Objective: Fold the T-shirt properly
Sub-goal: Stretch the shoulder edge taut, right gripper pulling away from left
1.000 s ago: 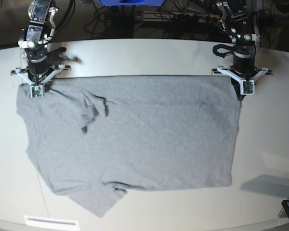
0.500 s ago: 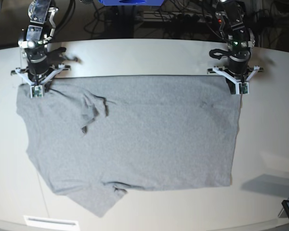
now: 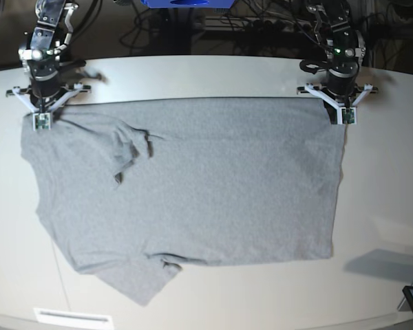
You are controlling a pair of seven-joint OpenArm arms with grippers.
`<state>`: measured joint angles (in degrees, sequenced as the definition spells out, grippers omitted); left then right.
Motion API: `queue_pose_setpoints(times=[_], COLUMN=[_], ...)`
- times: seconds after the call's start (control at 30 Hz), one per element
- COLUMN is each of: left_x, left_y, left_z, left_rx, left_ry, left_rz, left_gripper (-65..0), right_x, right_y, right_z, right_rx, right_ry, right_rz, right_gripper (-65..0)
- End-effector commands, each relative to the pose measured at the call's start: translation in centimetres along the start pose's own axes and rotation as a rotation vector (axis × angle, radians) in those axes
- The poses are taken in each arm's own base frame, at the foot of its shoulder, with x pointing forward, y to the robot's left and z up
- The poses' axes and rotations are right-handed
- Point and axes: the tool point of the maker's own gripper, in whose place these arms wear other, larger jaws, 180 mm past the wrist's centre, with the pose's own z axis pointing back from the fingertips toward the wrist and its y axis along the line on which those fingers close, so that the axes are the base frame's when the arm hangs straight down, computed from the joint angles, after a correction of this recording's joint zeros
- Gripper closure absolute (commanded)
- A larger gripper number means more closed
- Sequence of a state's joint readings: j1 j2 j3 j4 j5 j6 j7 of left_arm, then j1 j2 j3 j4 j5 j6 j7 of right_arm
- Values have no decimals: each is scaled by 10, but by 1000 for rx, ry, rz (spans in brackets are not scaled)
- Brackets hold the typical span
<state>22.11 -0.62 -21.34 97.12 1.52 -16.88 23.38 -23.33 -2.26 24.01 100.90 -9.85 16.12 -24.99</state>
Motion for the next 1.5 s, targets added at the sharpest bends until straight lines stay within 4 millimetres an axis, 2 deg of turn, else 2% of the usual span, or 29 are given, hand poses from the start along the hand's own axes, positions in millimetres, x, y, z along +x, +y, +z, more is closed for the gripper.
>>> queue_pose_setpoints(times=[0.0, 0.13, 0.5, 0.63, 0.77, 0.93, 1.07, 1.2, 1.47], left_x=[-16, -5, -8, -1, 19, 41, 46, 43, 36], left_y=[6, 7, 15, 17, 19, 19, 19, 19, 19], left_z=[5, 9, 15, 13, 15, 21, 21, 21, 19], left_rx=[15, 22, 29, 33, 44, 54, 56, 53, 51], left_ry=[69, 42, 49, 32, -19, -76, -88, -81, -61], left_rz=[-33, -47, -74, -80, -88, -92, -94, -93, -92], left_gripper=[0, 0, 0, 0, 0, -2, -2, -2, -2], right_x=[6, 2, 7, 19, 30, 51, 65, 60, 46], right_y=[-9, -13, -9, -12, -11, -12, -13, -11, -6], right_z=[5, 13, 27, 33, 34, 26, 21, 9, 3], right_rx=[-29, -40, -49, -61, -61, -64, -68, -58, -42], right_ry=[-24, 16, 13, -18, -50, -97, -125, -75, -30], right_rz=[6, 15, -2, 5, 6, -9, -19, -30, -34], right_gripper=[0, 0, 0, 0, 0, 0, 0, 0, 0])
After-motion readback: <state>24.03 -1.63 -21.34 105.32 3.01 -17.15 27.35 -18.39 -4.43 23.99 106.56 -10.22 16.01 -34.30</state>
